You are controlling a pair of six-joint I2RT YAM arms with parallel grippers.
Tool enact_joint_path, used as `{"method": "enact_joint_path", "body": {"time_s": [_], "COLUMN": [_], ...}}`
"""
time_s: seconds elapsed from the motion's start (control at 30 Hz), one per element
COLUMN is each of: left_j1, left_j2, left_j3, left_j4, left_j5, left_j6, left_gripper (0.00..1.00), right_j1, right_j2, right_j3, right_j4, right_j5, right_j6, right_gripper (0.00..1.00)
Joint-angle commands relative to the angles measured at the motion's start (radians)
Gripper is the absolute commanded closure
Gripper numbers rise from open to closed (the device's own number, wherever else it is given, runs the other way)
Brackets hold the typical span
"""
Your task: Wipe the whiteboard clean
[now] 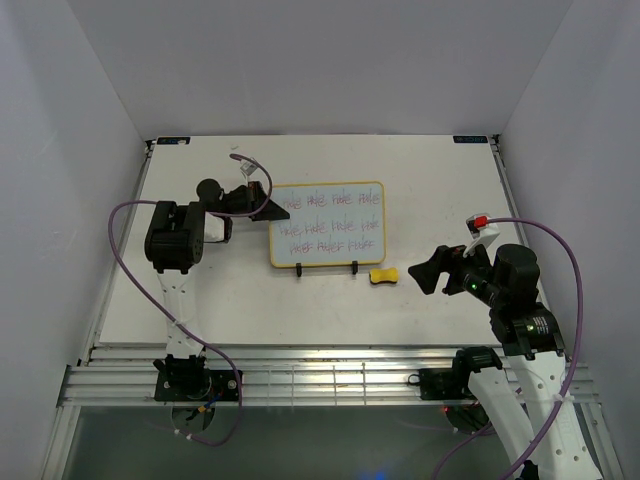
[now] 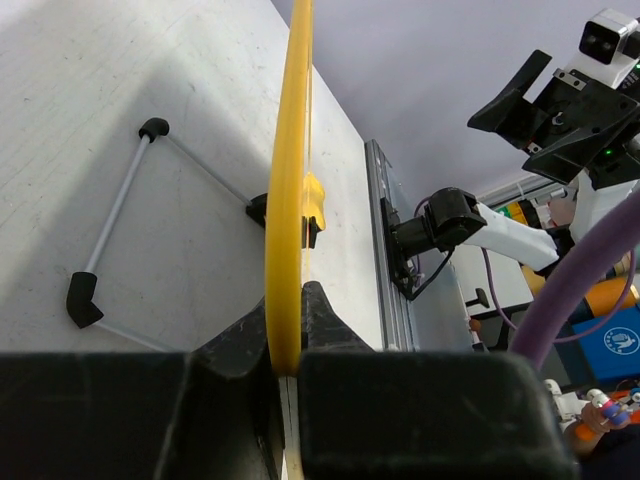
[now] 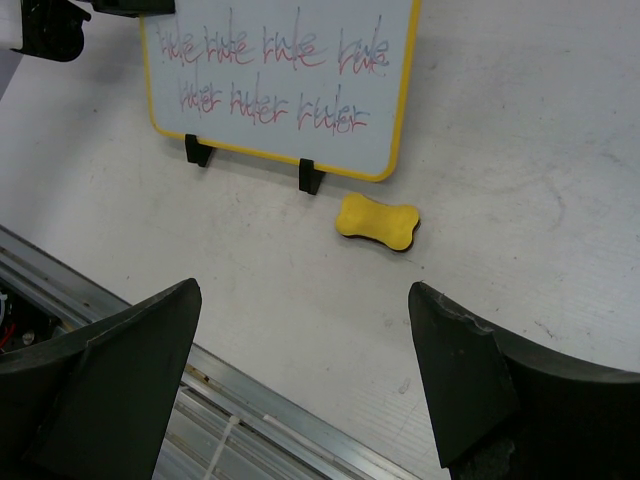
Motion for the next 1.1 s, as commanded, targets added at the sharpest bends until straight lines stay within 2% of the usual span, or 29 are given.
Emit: {"method": "enact_joint_path", "body": {"time_s": [0.0,0.1,0.2,0.37,0.8,1.07], "left_j1": [-0.006,-0.006,-0.004,-0.006,-0.009,-0.014], "left_j2": [-0.007,-0.028,-0.079,-0.174,-0.307,-0.458], "left_j3": [0.02,0.014,0.011,0.017,0.04,0.088], "left_j4": [0.007,-0.002,-0.084,-0.335,-0.384,-0.49], "left_j5": [0.026,0.024,0.009,-0.037,-0.111,-0.18], "left_j6": [-0.016,0.002,0.086,0.31,0.3,0.3], "left_gripper": [1.0,1.0,1.0,1.0,1.0,1.0], "right_j1": [0.007,0.007,0.006,0.006,0.006,0.006], "right_j2": [-0.006,-0.002,-0.002,0.004,0.027,0.069], "right_j3": [0.037,0.035,0.031,0.023,-0.021,-0.038], "right_j4": [0.027,0.027,0.03,0.037,0.079,0.112], "right_j5": [0.001,0.001,0.003,0.0,-0.037,0.047], "right_j6": [-0.009,-0.009,-0.009,-0.011,0.014,0.078], "right_gripper": [0.1,0.1,0.1,0.1,0.1,0.1]}}
